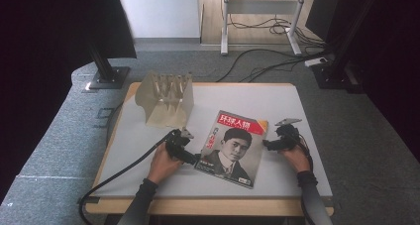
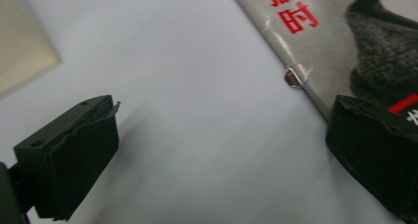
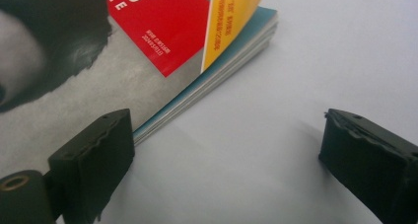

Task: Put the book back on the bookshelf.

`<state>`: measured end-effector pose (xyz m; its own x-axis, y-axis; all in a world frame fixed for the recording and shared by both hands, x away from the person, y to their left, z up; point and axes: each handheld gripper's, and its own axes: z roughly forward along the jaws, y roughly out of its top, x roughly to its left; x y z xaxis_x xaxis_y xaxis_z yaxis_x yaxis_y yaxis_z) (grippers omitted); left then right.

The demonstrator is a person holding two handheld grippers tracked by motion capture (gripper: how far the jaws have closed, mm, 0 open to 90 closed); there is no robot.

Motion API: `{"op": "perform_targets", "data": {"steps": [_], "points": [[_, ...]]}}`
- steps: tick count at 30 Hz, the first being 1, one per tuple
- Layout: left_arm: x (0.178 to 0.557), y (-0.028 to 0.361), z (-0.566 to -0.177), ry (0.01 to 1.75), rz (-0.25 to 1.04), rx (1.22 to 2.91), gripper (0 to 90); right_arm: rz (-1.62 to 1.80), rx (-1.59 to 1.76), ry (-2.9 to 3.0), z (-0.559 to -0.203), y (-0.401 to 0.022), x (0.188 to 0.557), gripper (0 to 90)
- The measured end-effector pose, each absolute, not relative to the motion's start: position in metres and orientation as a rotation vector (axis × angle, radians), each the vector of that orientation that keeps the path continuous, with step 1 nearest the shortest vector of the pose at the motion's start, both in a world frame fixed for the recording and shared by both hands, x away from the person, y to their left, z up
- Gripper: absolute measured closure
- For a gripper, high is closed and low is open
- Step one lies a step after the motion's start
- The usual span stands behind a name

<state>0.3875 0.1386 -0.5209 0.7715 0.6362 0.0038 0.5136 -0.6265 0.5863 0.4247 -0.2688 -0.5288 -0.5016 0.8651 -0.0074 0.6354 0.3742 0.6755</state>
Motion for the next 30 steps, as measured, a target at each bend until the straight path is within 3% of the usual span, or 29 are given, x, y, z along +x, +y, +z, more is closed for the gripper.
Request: {"op": "perform_targets", "data": {"steps": [6, 10, 19, 22, 30], "points": [[0.354, 0.136, -0.522, 0.785, 0.245, 2.397, 0.0, 0.889, 1.292, 2.28, -0.529, -0.261, 0.431, 8.5], [0.342, 0.135, -0.517, 0.686, 0.143, 2.397, 0.0, 0.893, 1.264, 2.29, -0.528, -0.252, 0.436, 10.7], [0.379, 0.155, -0.517, 0.852, 0.389, 2.404, 0.0, 0.912, 1.206, 2.326, -0.527, -0.221, 0.443, 12.5], [0.387, 0.155, -0.522, 0.886, 0.344, 2.359, 0.0, 0.904, 1.173, 2.348, -0.526, -0.213, 0.444, 14.4], [0.377, 0.152, -0.524, 0.89, 0.374, 2.322, 0.0, 1.097, 1.301, 2.363, -0.516, -0.207, 0.447, 13.4]]}}
